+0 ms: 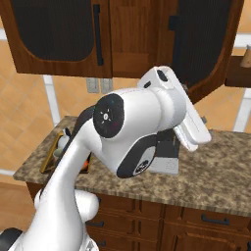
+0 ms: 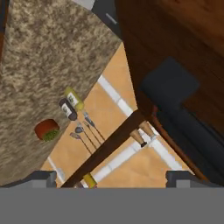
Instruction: Pick the kettle from the counter and place it on the tray. Then pick the mug from the cabinet and place it on the tray. Then close the cabinet doors.
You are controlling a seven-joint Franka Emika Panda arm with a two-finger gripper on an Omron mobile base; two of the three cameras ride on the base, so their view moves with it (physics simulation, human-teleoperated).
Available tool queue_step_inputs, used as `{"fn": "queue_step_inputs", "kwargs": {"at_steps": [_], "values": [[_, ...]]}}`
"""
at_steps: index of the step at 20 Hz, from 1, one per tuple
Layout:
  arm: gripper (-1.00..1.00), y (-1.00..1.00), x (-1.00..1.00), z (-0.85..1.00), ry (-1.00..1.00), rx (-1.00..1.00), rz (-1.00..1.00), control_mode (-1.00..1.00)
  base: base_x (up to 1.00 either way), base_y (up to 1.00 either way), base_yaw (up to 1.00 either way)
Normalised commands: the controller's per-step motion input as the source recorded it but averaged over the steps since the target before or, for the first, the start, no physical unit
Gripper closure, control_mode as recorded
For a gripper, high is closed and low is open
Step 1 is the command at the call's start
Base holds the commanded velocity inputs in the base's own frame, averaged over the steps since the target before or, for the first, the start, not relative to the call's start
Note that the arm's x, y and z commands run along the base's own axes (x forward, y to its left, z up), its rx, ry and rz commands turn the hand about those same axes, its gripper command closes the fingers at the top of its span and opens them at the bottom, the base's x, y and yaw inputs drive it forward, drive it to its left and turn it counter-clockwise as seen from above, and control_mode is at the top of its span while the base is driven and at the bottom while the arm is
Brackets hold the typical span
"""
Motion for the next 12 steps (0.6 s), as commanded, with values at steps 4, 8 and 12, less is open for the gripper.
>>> {"fn": "queue_step_inputs", "kwargs": {"at_steps": [4,8,12], "values": [[-1.00,0.75,0.65,0.00,0.11,-0.10,0.15,-1.00,0.00,0.00,0.00],[-1.00,0.73,0.73,0.00,0.09,-0.10,0.13,-1.00,0.00,0.00,0.00],[-1.00,0.67,0.85,-0.02,0.09,-0.13,0.08,-1.00,0.00,0.00,0.00]]}}
